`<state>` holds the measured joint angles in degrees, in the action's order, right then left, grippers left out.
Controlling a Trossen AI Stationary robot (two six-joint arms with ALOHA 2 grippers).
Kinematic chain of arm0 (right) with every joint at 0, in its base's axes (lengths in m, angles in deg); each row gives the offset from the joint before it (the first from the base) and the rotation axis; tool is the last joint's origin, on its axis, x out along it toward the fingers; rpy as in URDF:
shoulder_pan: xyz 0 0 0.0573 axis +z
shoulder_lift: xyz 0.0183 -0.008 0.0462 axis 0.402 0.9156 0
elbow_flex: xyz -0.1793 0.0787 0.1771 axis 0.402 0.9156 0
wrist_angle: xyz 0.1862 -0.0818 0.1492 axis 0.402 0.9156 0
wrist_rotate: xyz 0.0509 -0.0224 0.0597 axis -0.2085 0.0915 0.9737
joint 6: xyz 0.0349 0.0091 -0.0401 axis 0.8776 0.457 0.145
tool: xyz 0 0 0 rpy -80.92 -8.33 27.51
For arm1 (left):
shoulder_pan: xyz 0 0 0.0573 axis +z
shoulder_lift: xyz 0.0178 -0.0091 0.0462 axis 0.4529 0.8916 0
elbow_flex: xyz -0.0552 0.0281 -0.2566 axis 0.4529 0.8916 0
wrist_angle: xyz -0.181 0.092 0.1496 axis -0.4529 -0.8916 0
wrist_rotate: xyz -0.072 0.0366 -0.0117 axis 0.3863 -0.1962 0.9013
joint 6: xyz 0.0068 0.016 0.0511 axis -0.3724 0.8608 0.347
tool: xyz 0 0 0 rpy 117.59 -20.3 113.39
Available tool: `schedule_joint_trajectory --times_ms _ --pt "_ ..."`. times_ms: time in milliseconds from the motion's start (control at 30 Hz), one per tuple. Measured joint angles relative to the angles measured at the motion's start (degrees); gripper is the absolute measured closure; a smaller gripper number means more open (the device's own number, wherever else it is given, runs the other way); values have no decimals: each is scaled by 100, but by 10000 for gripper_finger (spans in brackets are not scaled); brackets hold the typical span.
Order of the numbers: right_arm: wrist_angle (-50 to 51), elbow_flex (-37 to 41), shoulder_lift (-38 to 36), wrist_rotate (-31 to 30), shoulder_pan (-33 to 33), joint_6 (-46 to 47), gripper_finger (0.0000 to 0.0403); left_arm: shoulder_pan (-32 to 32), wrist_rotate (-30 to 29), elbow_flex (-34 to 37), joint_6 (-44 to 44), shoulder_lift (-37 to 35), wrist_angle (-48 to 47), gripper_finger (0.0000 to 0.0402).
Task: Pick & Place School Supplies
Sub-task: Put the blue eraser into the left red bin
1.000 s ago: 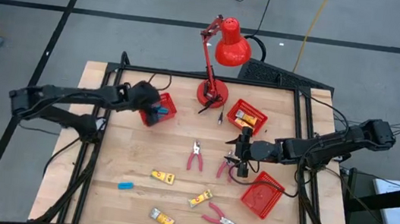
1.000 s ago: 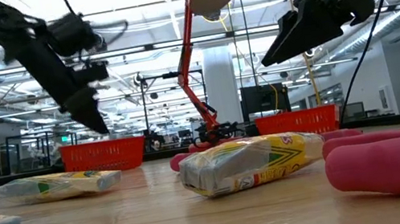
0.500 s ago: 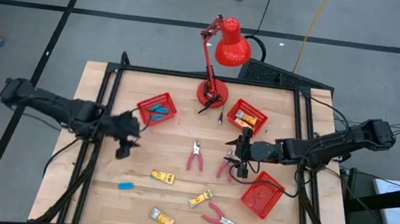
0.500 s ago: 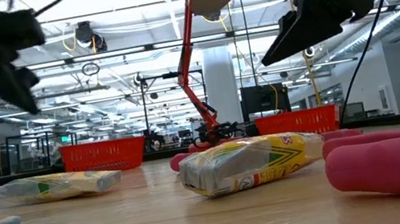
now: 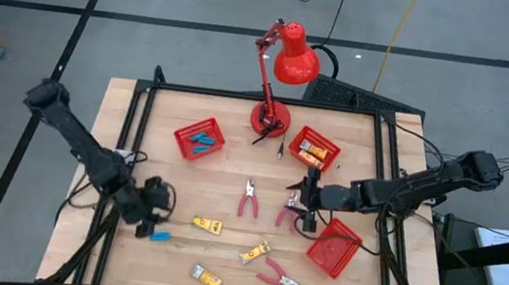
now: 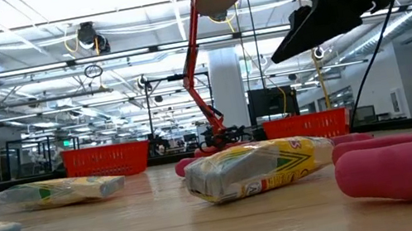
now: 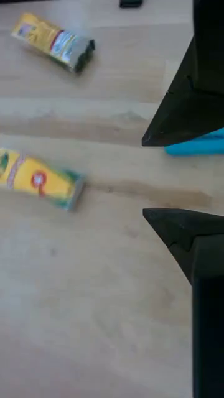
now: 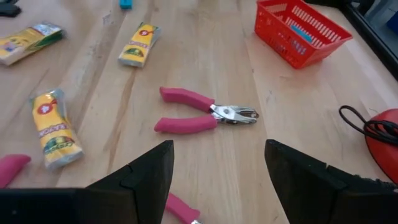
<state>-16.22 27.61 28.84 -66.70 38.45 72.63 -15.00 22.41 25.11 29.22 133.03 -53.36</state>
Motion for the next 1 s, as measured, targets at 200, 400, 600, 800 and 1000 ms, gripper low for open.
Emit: schedule_joint_trajectory --times_ms 200,400,600,800,1000 --pt "-60 0 0 -12 262 117 161 -627 -180 87 -305 804 414 229" --pt "-41 0 0 -188 532 341 161 -1292 -325 87 -1176 1202 823 229" --pt "-67 0 0 -336 666 357 161 -1739 -684 82 -1831 1276 1003 229" --pt "-44 0 0 -349 675 431 161 -1828 -783 82 -2182 1695 994 229" --pt "-40 0 0 -349 675 428 161 -1826 -723 65 -2291 2193 1143 229"
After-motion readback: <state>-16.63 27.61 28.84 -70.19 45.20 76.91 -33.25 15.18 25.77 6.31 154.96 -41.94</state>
